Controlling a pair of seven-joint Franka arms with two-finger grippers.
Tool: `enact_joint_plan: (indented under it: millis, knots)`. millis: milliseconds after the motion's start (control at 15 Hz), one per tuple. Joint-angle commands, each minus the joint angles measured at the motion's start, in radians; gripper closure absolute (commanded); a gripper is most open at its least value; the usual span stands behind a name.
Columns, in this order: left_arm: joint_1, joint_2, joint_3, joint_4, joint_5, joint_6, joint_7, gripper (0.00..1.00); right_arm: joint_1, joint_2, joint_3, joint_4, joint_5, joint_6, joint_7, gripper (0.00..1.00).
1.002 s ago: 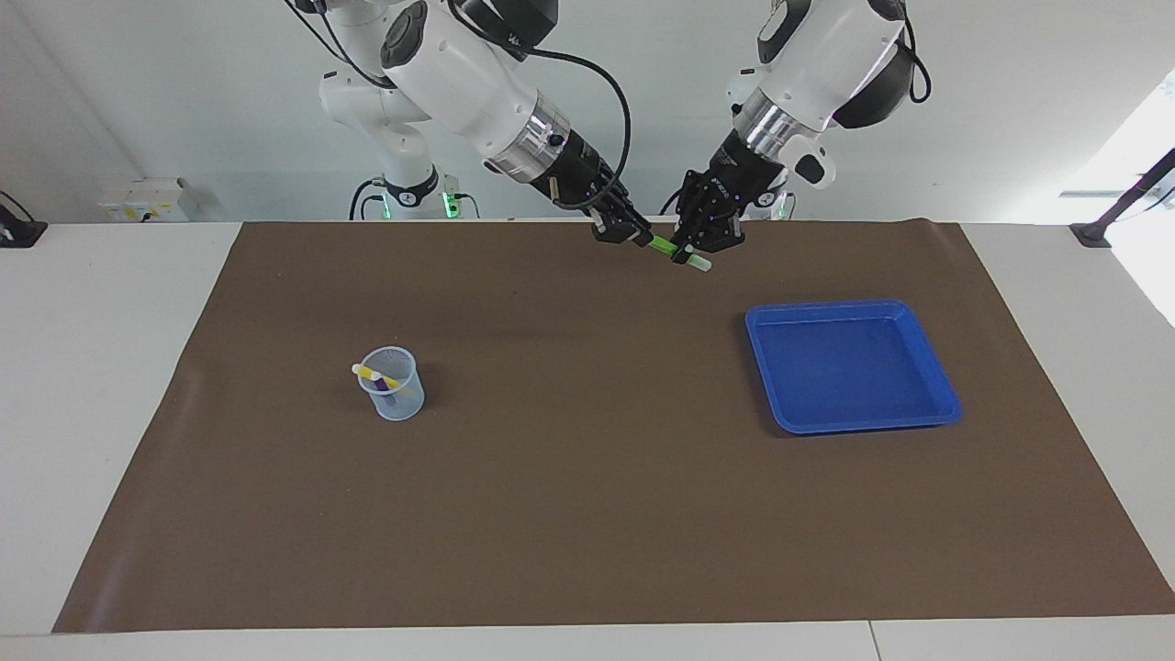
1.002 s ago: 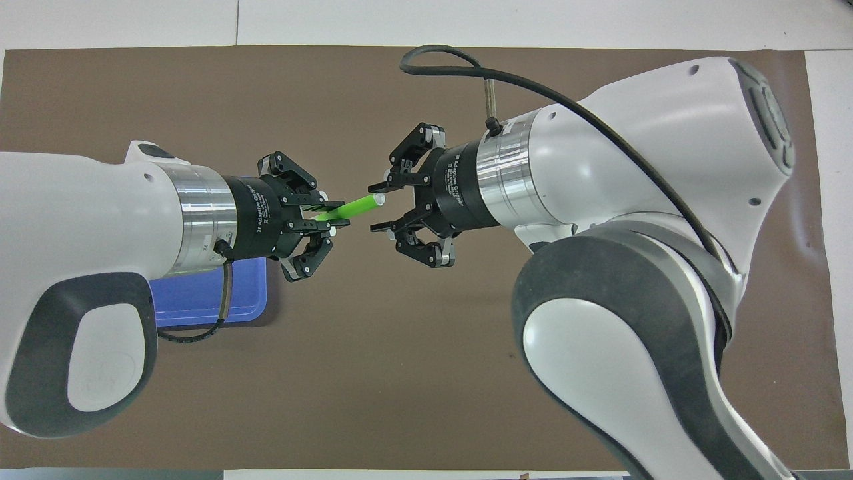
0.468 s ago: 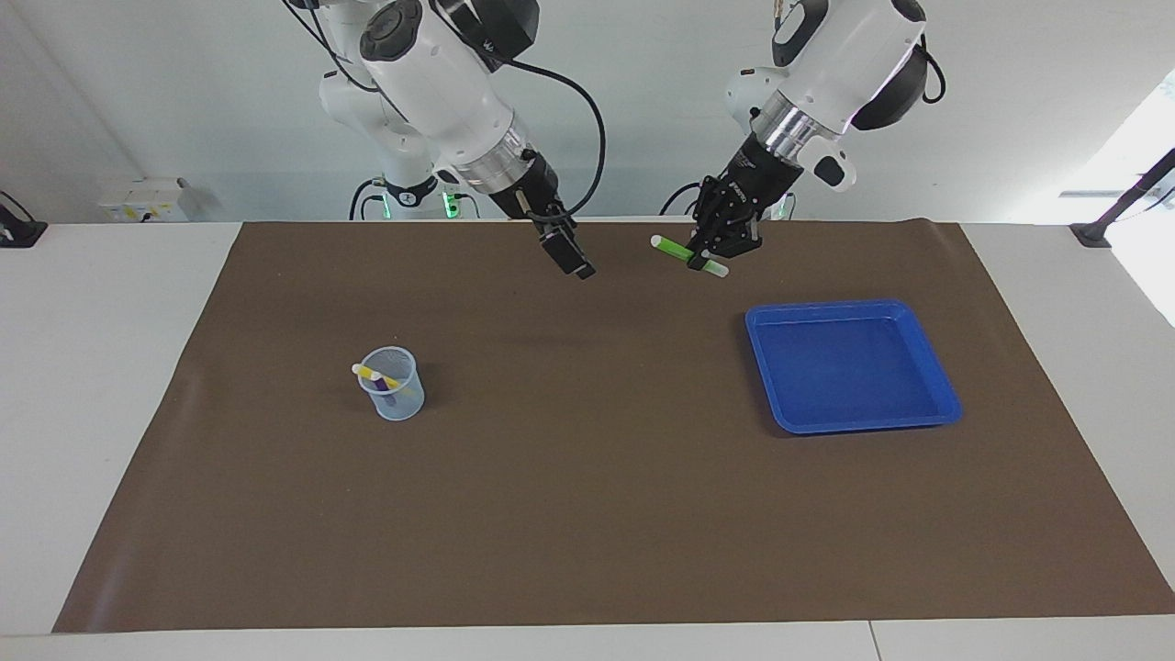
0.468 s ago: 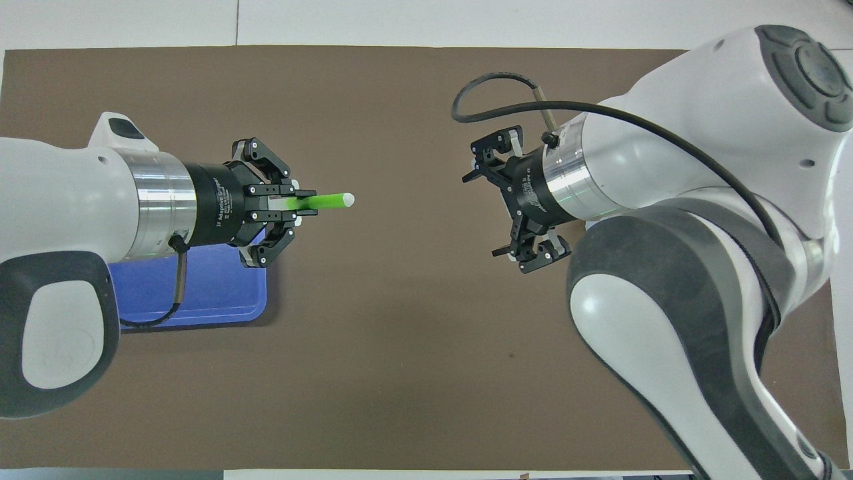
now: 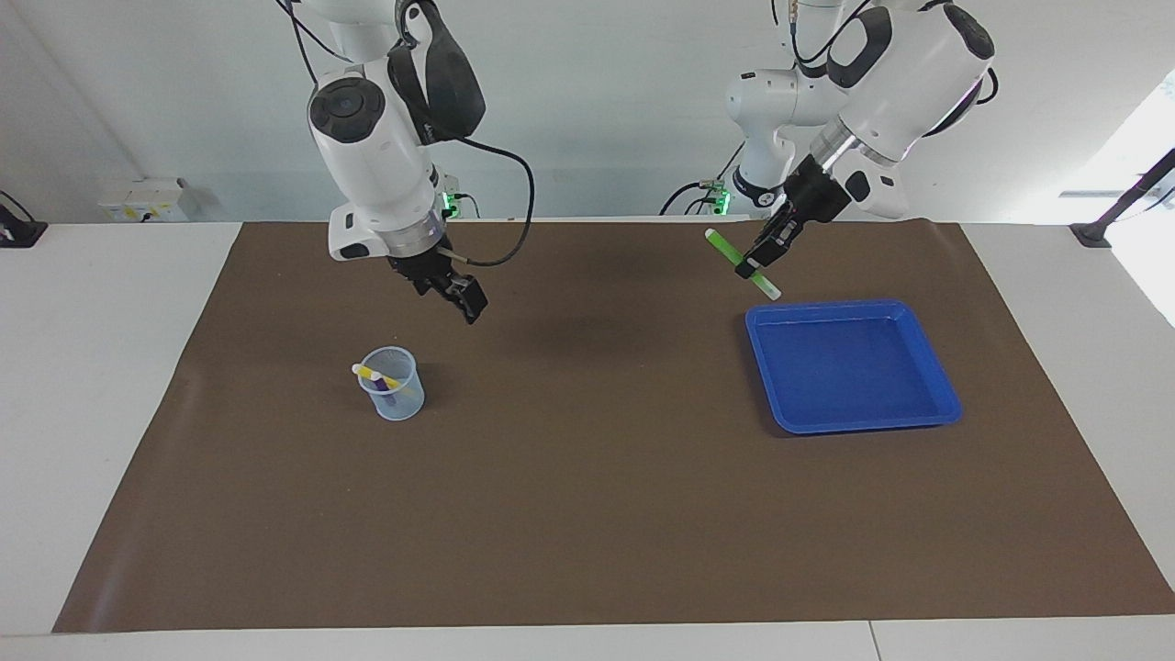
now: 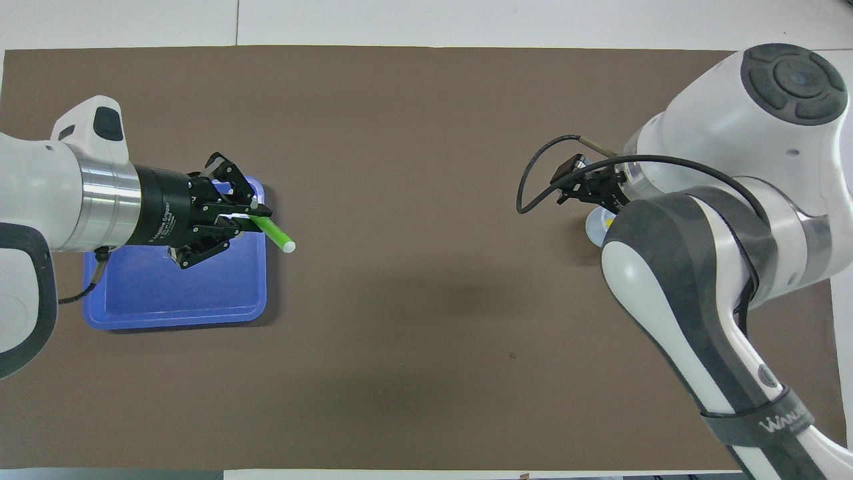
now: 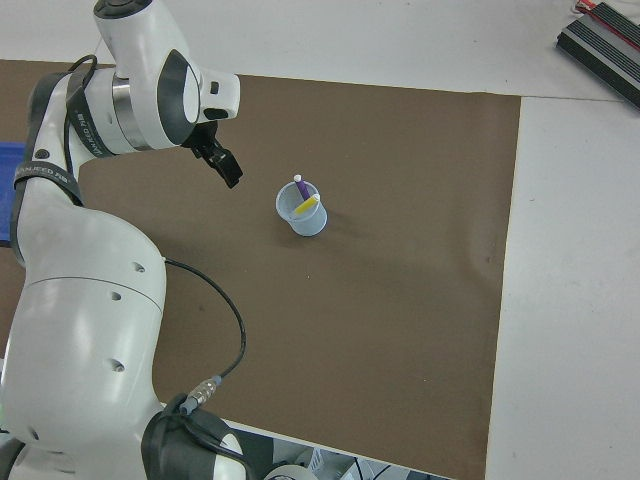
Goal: Right arm passes pens to left for tray arrangement
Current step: 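Lower the green pen into the tray while the right gripper returns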
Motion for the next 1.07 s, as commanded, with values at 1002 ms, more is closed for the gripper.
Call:
enact_joint_plan:
  millis: [1002]
  knots:
    - [0.139,0.279,0.002,-0.236,0.413,0.369,0.825,1.0,-0.02,0.019,-0.151,-0.238,-0.101,0.391,-0.626,0.27]
